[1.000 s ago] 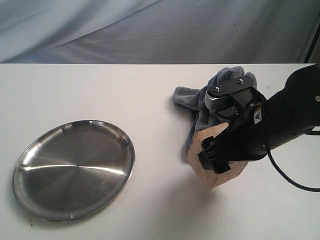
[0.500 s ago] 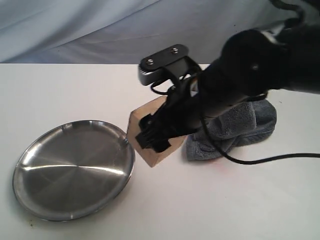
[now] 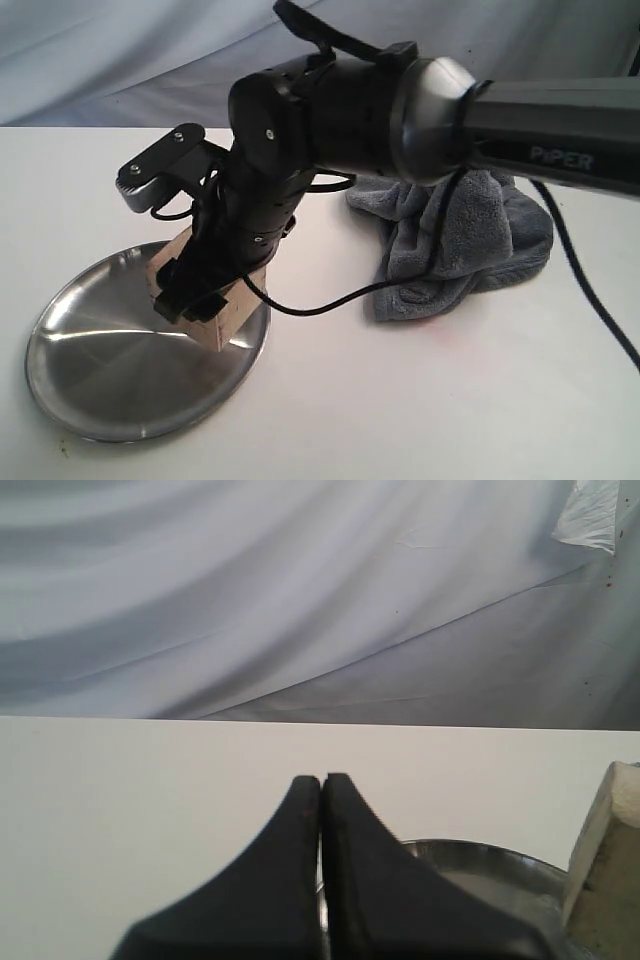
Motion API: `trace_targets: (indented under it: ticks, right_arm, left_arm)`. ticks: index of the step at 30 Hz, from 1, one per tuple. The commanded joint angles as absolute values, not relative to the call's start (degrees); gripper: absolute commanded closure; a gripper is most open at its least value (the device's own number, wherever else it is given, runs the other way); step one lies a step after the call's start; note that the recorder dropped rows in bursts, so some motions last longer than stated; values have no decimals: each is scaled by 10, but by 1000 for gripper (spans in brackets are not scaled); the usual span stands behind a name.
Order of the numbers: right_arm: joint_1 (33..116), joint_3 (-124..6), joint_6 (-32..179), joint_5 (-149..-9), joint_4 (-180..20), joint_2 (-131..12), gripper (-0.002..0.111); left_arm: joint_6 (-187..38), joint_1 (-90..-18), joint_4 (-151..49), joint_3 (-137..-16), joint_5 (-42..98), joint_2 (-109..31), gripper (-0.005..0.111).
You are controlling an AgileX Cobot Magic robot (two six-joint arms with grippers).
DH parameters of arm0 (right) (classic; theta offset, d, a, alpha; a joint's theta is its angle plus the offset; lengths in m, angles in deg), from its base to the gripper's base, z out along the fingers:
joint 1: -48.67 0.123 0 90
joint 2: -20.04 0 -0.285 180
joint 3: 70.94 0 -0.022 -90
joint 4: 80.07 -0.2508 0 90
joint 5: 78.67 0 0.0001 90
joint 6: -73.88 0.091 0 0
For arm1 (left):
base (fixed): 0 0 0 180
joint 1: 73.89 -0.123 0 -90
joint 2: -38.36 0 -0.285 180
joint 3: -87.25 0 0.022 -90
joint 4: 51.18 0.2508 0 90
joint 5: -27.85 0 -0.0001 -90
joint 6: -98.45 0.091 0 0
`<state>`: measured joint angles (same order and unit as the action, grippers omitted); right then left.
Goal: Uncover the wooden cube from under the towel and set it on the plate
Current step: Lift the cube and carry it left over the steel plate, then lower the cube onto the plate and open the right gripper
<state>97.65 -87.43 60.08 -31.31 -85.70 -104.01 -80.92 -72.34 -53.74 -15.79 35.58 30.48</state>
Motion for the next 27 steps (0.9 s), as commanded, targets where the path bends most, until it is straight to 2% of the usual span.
trace_targets:
  ticks: [1,14,27]
  right_arm:
    - [981,-918,570,-311,-856,-1072,44]
    - [1001,-1000,508,-304,-862,-1153,44]
    - [1002,-1011,443,-296,-895,-1174,44]
  left_arm:
    - [-810,-723,-537,-155,355,306,105]
    - [-811,-723,-537,-155,355,306,105]
    - [-809,-723,-537,-155,355,306,105]
